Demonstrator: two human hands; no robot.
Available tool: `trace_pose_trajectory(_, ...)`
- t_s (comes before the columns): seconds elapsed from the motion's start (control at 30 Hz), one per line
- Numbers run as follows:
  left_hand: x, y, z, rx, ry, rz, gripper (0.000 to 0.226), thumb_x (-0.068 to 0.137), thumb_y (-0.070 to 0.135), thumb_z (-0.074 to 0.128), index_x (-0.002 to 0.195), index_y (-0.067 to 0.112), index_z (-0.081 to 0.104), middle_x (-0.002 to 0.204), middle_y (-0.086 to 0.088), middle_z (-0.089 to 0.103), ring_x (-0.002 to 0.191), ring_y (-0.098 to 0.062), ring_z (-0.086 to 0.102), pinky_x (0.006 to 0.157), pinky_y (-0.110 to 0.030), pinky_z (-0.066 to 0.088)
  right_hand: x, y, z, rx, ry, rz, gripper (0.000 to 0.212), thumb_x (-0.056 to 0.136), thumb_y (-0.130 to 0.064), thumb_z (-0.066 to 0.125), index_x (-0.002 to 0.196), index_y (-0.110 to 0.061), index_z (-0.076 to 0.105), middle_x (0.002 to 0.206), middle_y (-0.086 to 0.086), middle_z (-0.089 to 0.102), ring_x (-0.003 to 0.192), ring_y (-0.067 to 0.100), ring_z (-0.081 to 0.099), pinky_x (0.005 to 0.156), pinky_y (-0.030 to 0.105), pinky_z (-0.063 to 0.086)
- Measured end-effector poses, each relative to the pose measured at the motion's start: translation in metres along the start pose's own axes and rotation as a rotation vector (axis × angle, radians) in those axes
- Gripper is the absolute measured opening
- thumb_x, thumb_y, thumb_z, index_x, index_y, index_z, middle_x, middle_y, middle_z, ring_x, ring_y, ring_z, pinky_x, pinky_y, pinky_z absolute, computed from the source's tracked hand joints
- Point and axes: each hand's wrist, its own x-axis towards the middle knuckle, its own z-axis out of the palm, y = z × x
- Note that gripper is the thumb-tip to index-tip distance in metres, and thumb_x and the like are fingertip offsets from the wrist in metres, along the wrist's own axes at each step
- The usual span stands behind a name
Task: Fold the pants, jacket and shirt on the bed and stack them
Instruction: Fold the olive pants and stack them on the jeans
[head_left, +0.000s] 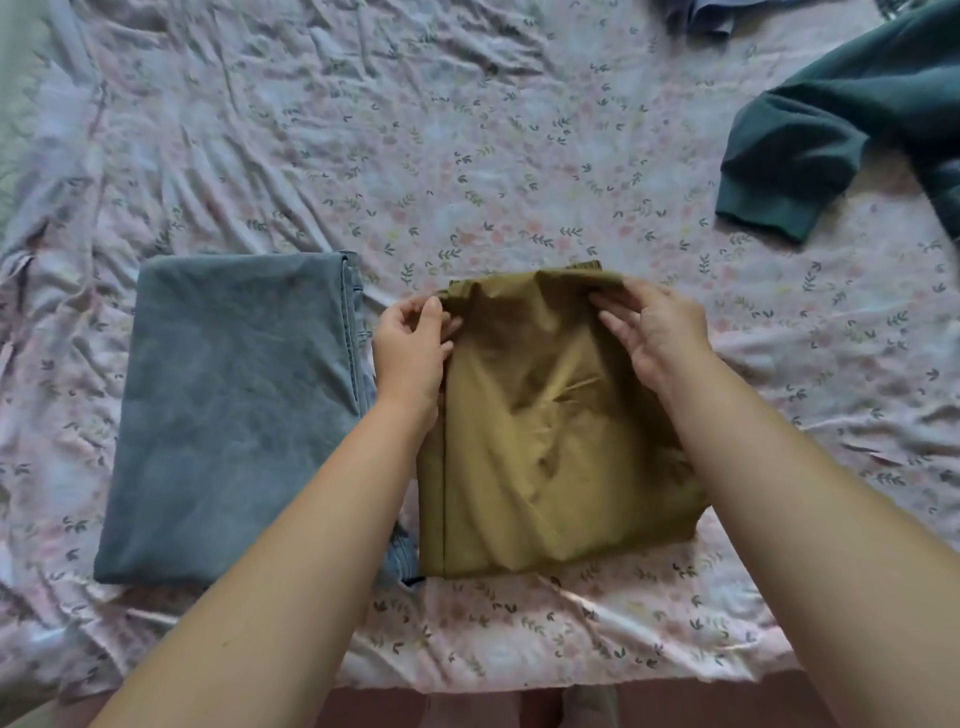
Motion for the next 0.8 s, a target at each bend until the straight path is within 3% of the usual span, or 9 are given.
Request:
trace_pose_trajectory(0.07, 0.000, -0.011, -0.007, 0.171, -0.006, 0.106, 0.016, 0.094, 0.015, 0.050, 0.108, 0.021, 0.047, 0.092, 0.005, 0.056, 0.082, -0.010, 0.059, 0.075, -0.025, 0.048, 0.000, 0.009, -0.007, -0.195, -0.038, -0.105, 0.041, 0.092, -0.013, 0.053, 0.128, -0.002, 0.038, 0.097, 0.008, 0.062, 0.076, 0.011, 0.065, 0.062, 0.017, 0.051)
trace_pose_trajectory(0.17, -0.016, -0.040, -0.024, 0.584, 0.026, 0.303, 0.048, 0.088, 0.016, 0.057, 0.132, 0.017, 0.039, 0.112, 0.000, 0.052, 0.100, -0.014, 0.052, 0.088, -0.024, 0.043, -0.013, 0.028, -0.033, -0.604, -0.028, -0.445, 0.038, 0.088, -0.013, 0.059, 0.122, -0.005, 0.044, 0.098, 0.005, 0.058, 0.078, 0.002, 0.057, 0.071, 0.011, 0.046)
trace_pose_trajectory(0.27, -0.049, -0.069, -0.038, 0.748, 0.055, 0.273, 0.067, 0.086, 0.022, 0.060, 0.143, 0.018, 0.026, 0.133, -0.008, 0.041, 0.122, -0.020, 0.041, 0.102, -0.024, 0.027, -0.029, 0.052, -0.077, -0.886, -0.030, -0.591, 0.043, 0.083, -0.018, 0.066, 0.120, -0.010, 0.047, 0.112, 0.004, 0.044, 0.099, 0.016, 0.052, 0.092, 0.025, 0.045)
trace_pose_trajectory(0.33, -0.066, -0.085, -0.046, 0.806, 0.032, 0.212, 0.075, 0.085, 0.026, 0.062, 0.146, 0.021, 0.018, 0.142, -0.010, 0.031, 0.132, -0.021, 0.030, 0.102, -0.020, 0.020, -0.036, 0.067, -0.104, -1.017, -0.050, -0.557, 0.052, 0.080, -0.024, 0.069, 0.125, -0.017, 0.045, 0.119, 0.005, 0.040, 0.112, 0.021, 0.047, 0.099, 0.032, 0.040)
trace_pose_trajectory(0.4, -0.078, -0.097, -0.054, 0.843, -0.009, 0.153, 0.078, 0.085, 0.031, 0.062, 0.146, 0.028, 0.012, 0.146, -0.007, 0.026, 0.134, -0.020, 0.027, 0.105, -0.026, 0.022, -0.039, 0.075, -0.124, -1.067, -0.099, -0.463, 0.061, 0.078, -0.028, 0.071, 0.131, -0.026, 0.040, 0.128, 0.005, 0.039, 0.118, 0.018, 0.042, 0.100, 0.033, 0.037)
trace_pose_trajectory(0.53, -0.087, -0.108, -0.061, 0.715, -0.208, 0.135, 0.080, 0.086, 0.031, 0.062, 0.133, 0.054, 0.002, 0.142, 0.022, 0.021, 0.132, -0.002, 0.025, 0.104, -0.021, 0.021, -0.036, 0.075, -0.137, -1.064, -0.288, -0.370, 0.075, 0.074, -0.032, 0.074, 0.134, -0.043, 0.030, 0.135, -0.003, 0.041, 0.122, 0.014, 0.043, 0.103, 0.039, 0.039)
trace_pose_trajectory(0.63, -0.086, -0.111, -0.062, 0.629, -0.252, 0.142, 0.080, 0.084, 0.022, 0.064, 0.132, 0.054, 0.008, 0.135, 0.029, 0.018, 0.124, 0.010, 0.024, 0.097, -0.003, 0.021, -0.037, 0.073, -0.137, -1.110, -0.199, -0.426, 0.078, 0.073, -0.029, 0.075, 0.138, -0.035, 0.031, 0.122, 0.005, 0.036, 0.107, 0.013, 0.044, 0.096, 0.028, 0.036)
trace_pose_trajectory(0.7, -0.085, -0.112, -0.063, 0.581, -0.238, 0.144, 0.079, 0.084, 0.018, 0.065, 0.133, 0.050, 0.013, 0.136, 0.027, 0.022, 0.124, 0.011, 0.025, 0.088, 0.008, 0.021, -0.039, 0.073, -0.139, -1.110, -0.139, -0.420, 0.080, 0.073, -0.031, 0.075, 0.139, -0.032, 0.030, 0.125, 0.010, 0.036, 0.106, 0.016, 0.044, 0.093, 0.027, 0.035)
trace_pose_trajectory(0.8, -0.086, -0.111, -0.063, 0.538, -0.244, 0.149, 0.078, 0.083, 0.013, 0.066, 0.137, 0.045, 0.018, 0.132, 0.030, 0.026, 0.123, 0.012, 0.030, 0.088, 0.009, 0.023, -0.039, 0.070, -0.144, -1.011, -0.244, -0.309, 0.079, 0.072, -0.030, 0.076, 0.137, -0.031, 0.031, 0.132, 0.002, 0.044, 0.116, 0.017, 0.048, 0.100, 0.033, 0.039)
